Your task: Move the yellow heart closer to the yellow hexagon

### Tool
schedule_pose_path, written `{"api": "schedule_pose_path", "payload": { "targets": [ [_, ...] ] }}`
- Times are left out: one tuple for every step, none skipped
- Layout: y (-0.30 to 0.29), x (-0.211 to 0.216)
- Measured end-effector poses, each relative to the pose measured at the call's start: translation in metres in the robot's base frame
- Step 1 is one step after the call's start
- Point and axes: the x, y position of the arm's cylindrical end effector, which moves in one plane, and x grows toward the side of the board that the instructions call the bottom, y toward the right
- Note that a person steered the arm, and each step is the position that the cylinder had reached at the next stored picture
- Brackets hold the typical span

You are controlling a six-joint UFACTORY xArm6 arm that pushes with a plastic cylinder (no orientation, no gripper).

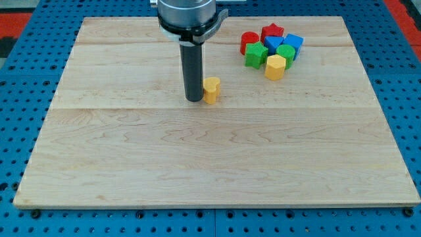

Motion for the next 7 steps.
{"api": "schedule_pose_path", "payload": {
  "targets": [
    [0.051, -0.003],
    [0.102, -0.004],
    [0.119, -0.004],
    [0.089, -0.016],
    [0.059, -0.036],
    [0.069, -0.038],
    [0.088, -0.008]
  ]
}}
